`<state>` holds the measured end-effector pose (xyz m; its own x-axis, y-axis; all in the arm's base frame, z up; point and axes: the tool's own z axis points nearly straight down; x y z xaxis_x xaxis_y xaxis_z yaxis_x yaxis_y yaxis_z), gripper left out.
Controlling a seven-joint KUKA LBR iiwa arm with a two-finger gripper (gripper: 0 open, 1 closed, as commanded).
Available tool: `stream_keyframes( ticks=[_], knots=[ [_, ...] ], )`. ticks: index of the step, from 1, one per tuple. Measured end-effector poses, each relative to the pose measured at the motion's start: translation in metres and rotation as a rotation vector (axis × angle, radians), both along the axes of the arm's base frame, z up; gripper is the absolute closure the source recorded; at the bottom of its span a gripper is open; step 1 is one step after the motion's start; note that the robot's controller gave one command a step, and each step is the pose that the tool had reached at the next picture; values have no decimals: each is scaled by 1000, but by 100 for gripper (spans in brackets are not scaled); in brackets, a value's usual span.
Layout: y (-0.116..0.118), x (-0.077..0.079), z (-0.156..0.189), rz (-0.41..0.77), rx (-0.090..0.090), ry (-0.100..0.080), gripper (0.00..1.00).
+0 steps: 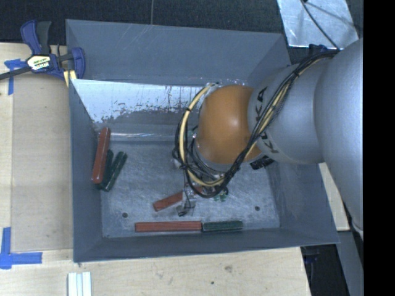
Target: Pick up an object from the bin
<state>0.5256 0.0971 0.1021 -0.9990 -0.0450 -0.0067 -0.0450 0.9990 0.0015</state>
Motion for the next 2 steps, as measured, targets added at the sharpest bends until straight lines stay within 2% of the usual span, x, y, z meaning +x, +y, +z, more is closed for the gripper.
stream_keyframes(
  ticks=[1, 2],
  knots=[
    [15, 13, -2, 105, -2, 1, 0],
    [1, 11, -33, 2, -2, 6, 0]
  ],
)
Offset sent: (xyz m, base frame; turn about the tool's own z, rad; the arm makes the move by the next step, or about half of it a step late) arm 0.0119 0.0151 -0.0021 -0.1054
